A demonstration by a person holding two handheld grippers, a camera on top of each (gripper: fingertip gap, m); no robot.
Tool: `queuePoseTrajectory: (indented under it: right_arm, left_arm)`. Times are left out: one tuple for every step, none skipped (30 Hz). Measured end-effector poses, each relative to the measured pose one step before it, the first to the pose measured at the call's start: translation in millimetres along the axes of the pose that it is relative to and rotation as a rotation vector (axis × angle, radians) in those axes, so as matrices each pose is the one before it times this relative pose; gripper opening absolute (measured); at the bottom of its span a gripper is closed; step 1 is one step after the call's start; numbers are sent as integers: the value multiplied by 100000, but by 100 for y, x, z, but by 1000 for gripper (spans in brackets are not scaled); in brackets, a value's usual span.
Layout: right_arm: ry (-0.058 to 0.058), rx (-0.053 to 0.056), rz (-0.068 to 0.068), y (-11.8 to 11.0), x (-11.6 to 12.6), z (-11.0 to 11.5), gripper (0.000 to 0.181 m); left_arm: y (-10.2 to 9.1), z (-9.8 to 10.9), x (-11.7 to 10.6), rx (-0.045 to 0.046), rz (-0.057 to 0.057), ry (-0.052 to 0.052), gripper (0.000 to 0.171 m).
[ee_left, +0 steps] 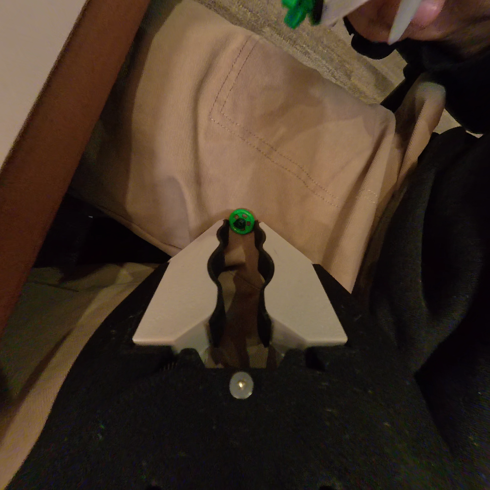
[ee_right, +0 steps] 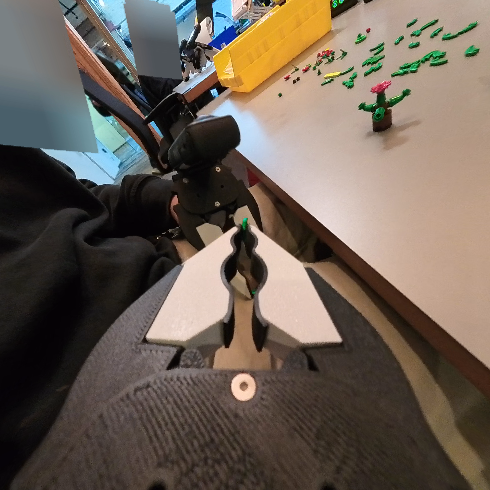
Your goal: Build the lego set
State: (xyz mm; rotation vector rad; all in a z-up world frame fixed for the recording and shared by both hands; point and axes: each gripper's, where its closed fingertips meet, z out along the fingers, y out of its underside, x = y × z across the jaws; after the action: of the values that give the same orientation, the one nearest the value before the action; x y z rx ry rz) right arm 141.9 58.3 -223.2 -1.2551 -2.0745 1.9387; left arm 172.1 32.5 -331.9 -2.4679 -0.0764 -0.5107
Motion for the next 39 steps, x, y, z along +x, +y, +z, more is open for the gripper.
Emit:
queuePoseTrajectory:
  right_arm:
    - [24, -1276, -148, 259, 20, 37, 0]
    - [93, -1649, -325, 321, -11, 34, 0]
    - [370, -2033, -501, 366, 12, 38, 0]
    - [610, -2298, -654, 395, 10, 37, 0]
    - [729, -2443, -919, 406, -19, 69, 0]
    - [1134, -2793, -1219, 460, 8, 106, 0]
    - [1757, -3369, -1523, 589, 60, 123, 0]
    - [2003, -3802, -1806, 708, 73, 143, 0]
    - [1736, -3791, -1882, 736, 2, 141, 0]
    - [1210, -3227, -1773, 633, -138, 121, 0]
    - [905, -2629, -1584, 503, -243, 58, 0]
    - [1241, -2750, -1379, 452, -203, 4, 0]
    - [1689, -3126, -1439, 480, -129, -37, 0]
    - [804, -2272, -1344, 350, -227, -16, 0]
    - [-525, -1115, -457, 184, -387, 37, 0]
    - [-122, -1284, 3, 196, -292, 89, 0]
    - [966, -1468, -648, 206, -134, 76, 0]
    - [1260, -1330, -1123, 118, -89, 41, 0]
    - [1407, -1574, -1332, 80, -45, -21, 0]
    - [1403, -1329, -1686, 25, -4, -109, 0]
    - [1048, -756, -1473, -44, -5, -188, 0]
    - [516, -668, -952, 16, -1, -179, 1]
    - [-723, -558, -743, 90, -141, -131, 0]
    - [-1209, -616, -115, 187, -176, -74, 1]
    - [-792, -1087, 798, 304, -66, -47, 0]
    - [-497, -1613, 1156, 377, -16, -66, 1]
    - [-213, -1859, 1287, 409, 19, -141, 1]
    - [65, -1192, 1340, 303, 36, -215, 1]
    - [132, 53, 1289, 138, 45, -272, 1]
    - [70, 915, 1495, 21, 69, -290, 1]
    - [-6, 1607, 1793, -80, 97, -295, 1]
    - [-318, 2512, 1948, -243, 79, -342, 1]
    - [-457, 2987, 2212, -332, 88, -375, 1]
    - [-443, 2814, 2322, -331, 91, -380, 1]
    - [-451, 2601, 1930, -314, 58, -363, 1]
    - [-220, 2446, 1216, -297, 1, -364, 0]
    - [210, 2049, 586, -224, -16, -358, 0]
    - [277, 1597, 150, -161, -44, -325, 0]
    - [-170, 1485, -309, -124, -144, -310, 0]
  left_arm:
    - [-32, -28, 52, 237, 263, 157, 18]
    - [-52, -43, 87, 401, 517, 309, 18]
    - [-124, -76, 87, 769, 614, 249, 18]
    - [-193, -128, 58, 1237, 695, -71, 18]
    - [-217, -170, 90, 1402, 992, -136, 18]
    - [-298, -216, 122, 1745, 1497, -338, 18]
    - [-412, -229, 105, 2373, 1867, -725, 18]
    - [-451, -216, 115, 2585, 2090, -812, 18]
    - [-348, -128, 59, 1946, 2460, -1248, 17]
    - [-165, 15, 1, 760, 3061, -1978, 17]
    - [-29, 129, 34, -218, 3494, -2060, 17]
    - [47, 205, 120, -773, 3891, -1880, 17]
    - [-39, 205, 139, -299, 3792, -1851, 17]
    - [-130, 156, 177, 157, 3186, -1278, 17]
    - [-187, 101, 149, 560, 2629, -850, 17]
    - [-225, 37, 110, 946, 1859, -473, 16]
    - [-205, -21, 106, 1037, 1238, -117, 16]
    - [-177, -117, 84, 1216, 1121, -163, 16]
    - [-187, -200, 64, 1368, 1126, -372, 15]
    - [-170, -246, 59, 1238, 1033, -436, 15]
    - [-113, -243, 81, 1081, 1400, -542, 4]
    - [-330, -291, -58, 2860, 2111, -2119, 0]
    - [-178, -153, 222, 1584, 1328, 89, 0]
    - [5, 6, 454, 81, 229, 2089, 0]
    - [196, 142, 244, -1232, -234, 973, 0]
    - [294, 185, -90, -1589, -96, -855, 0]
    - [242, 140, -70, -1011, -414, -163, 0]
    - [207, 76, -88, -578, -1613, 484, 0]
    - [152, 47, -252, -318, -2447, -30, 0]
    - [202, 41, -277, -847, -2577, 10, 0]
    - [144, 27, -169, -931, -1916, 803, 0]
    - [4, -3, -301, -59, -1658, -410, 0]
    - [-11, -19, -164, -2, -1315, 198, 2]
    - [12, -15, 5, -95, -901, 892, 5]
    - [-13, -4, -2, 81, -339, 389, 7]
    - [-25, 16, -53, 132, 105, -313, 8]
    - [-2, 40, -37, -145, 316, -536, 9]
    - [-3, 67, -5, -240, 371, -441, 11]
    - [-11, 82, -14, -289, 450, -580, 11]
